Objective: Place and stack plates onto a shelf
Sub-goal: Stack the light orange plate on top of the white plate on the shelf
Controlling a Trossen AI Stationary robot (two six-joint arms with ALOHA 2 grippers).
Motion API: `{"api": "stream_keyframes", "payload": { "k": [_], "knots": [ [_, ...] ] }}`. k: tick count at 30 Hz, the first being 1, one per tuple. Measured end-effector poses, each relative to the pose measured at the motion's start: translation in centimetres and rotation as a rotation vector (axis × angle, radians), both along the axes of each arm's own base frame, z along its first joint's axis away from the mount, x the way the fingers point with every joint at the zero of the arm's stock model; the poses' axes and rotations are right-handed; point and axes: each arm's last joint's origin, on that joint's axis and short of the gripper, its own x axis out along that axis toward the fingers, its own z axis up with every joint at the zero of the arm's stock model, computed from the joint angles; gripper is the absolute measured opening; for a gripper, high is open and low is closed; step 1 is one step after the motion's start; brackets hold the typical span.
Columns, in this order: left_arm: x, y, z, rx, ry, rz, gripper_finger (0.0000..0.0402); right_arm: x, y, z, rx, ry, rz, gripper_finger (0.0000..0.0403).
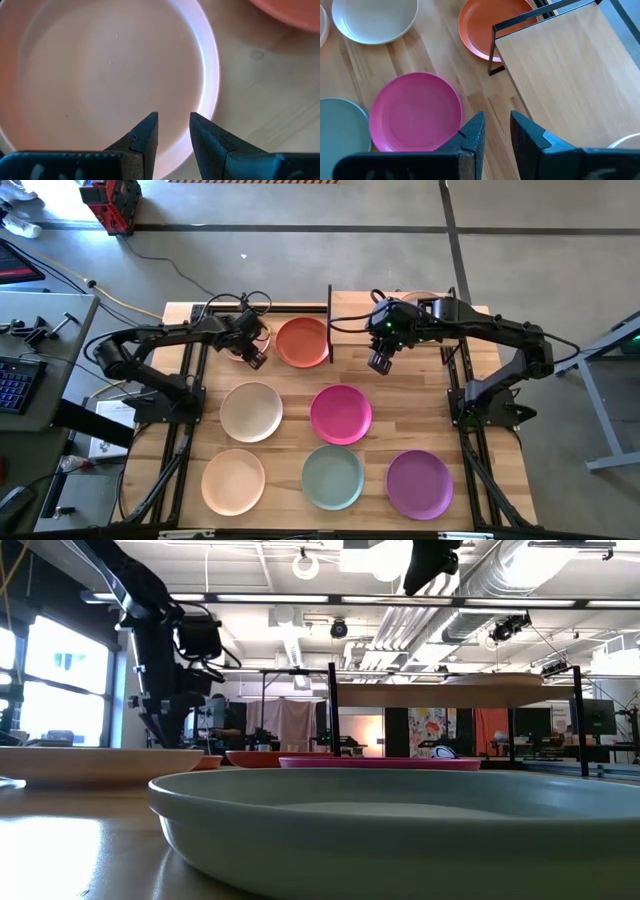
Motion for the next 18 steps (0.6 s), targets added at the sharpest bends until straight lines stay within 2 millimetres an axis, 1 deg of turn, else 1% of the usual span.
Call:
{"api": "stream_keyframes", "payload": {
  "k": [3,8,18],
  "knots": [
    [0.12,0.08,0.02,0.008,-0.010,-0.009,0.0101,0.00,0.00,0.00,0.001,-0.001,-0.003,0.0067],
    [0.33,-0.13,0.09,-0.040,-0.059,-0.042,0.0101,0.00,0.00,0.00,0.009,-0.004,-0.018,0.0067],
    [0.78,-0.69,0.09,-0.043,-0.059,-0.075,0.0101,0.00,-0.01,0.00,0.007,-0.004,-0.017,0.0067]
  ]
}}
